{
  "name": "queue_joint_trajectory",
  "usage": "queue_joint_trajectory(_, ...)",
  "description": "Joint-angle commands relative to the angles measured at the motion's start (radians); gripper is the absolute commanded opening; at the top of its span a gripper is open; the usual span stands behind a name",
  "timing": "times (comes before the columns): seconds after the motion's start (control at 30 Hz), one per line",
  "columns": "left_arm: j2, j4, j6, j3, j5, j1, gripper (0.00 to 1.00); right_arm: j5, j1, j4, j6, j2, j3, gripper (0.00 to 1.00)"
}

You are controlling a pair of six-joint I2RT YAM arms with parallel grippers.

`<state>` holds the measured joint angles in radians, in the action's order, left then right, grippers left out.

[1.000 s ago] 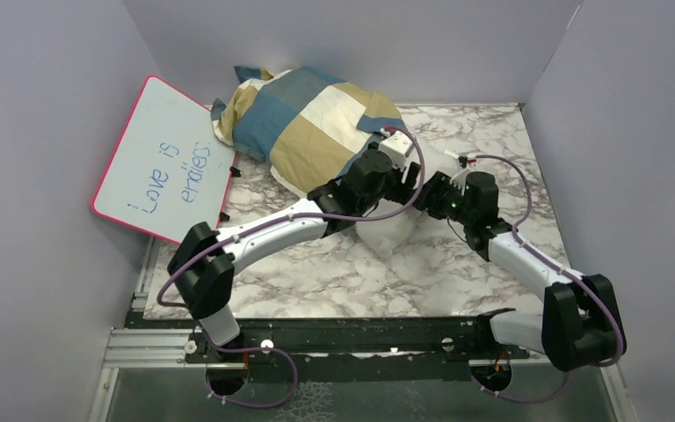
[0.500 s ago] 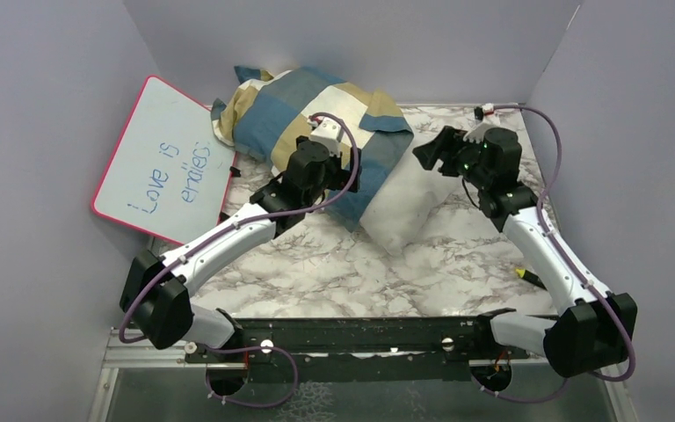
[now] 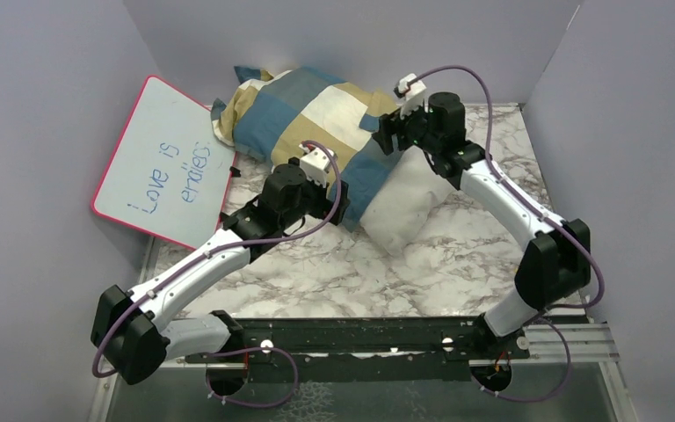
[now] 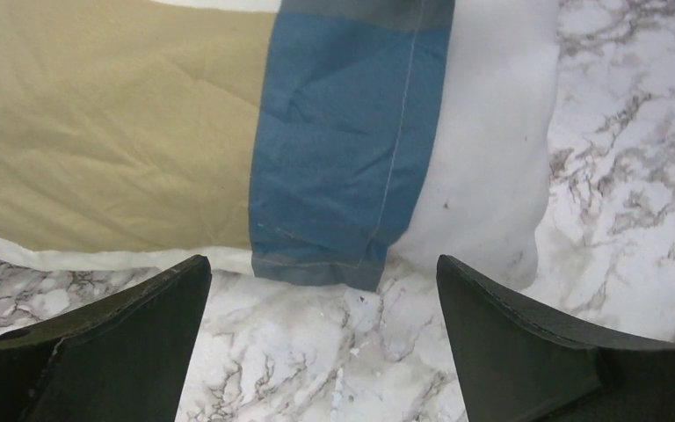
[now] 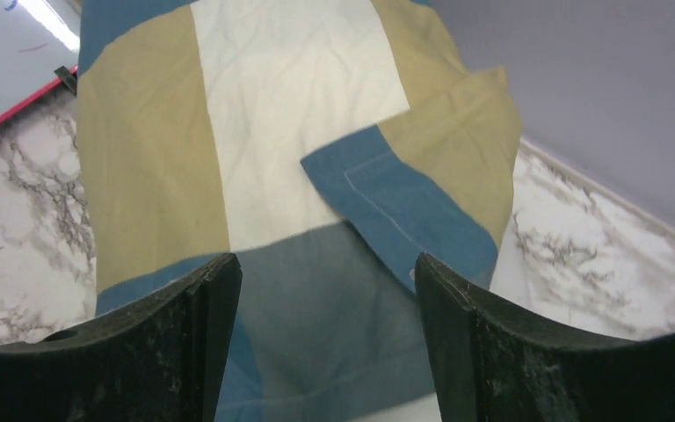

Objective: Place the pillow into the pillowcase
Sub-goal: Stuff the pillow into the pillowcase.

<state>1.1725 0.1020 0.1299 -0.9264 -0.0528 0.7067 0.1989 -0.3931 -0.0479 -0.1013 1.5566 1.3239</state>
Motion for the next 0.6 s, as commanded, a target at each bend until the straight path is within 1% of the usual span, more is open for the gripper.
queue_joint_trajectory(0.0,-0.053,0.056,-0.045,0.013,0.104,-0.003,0.98,0.043,-0.021,0.08,-0.174,0.122,0.121,0.75)
queue_joint_trajectory(0.07,-0.088,0.073,-0.056,0.02,0.114,-0.003,0.98,0.055,-0.037,0.089,-0.208,0.179,0.158,0.75)
queue_joint_trajectory(0.17,-0.144,0.089,-0.068,0.039,0.12,-0.003,0.98,0.031,-0.056,0.091,-0.246,0.265,0.218,0.75)
queue_joint_trajectory(0.33,-0.218,0.084,-0.084,0.092,0.104,-0.003,0.98,-0.073,-0.057,0.101,-0.259,0.385,0.311,0.77)
queue_joint_trajectory(0.4,-0.229,0.082,-0.084,0.097,0.111,-0.003,0.98,-0.09,-0.056,0.082,-0.275,0.429,0.343,0.76)
queue_joint_trajectory(0.43,-0.233,0.083,-0.084,0.096,0.115,-0.003,0.98,-0.108,-0.056,0.065,-0.275,0.446,0.359,0.73)
queue_joint_trajectory(0.47,-0.236,0.083,-0.084,0.094,0.118,-0.003,0.98,-0.136,-0.057,0.052,-0.268,0.456,0.369,0.68)
queue_joint_trajectory(0.5,-0.237,0.08,-0.084,0.096,0.117,-0.003,0.98,-0.159,-0.057,0.05,-0.263,0.459,0.368,0.62)
queue_joint_trajectory(0.57,-0.238,0.079,-0.08,0.093,0.112,-0.004,0.99,-0.221,-0.056,0.073,-0.257,0.439,0.338,0.46)
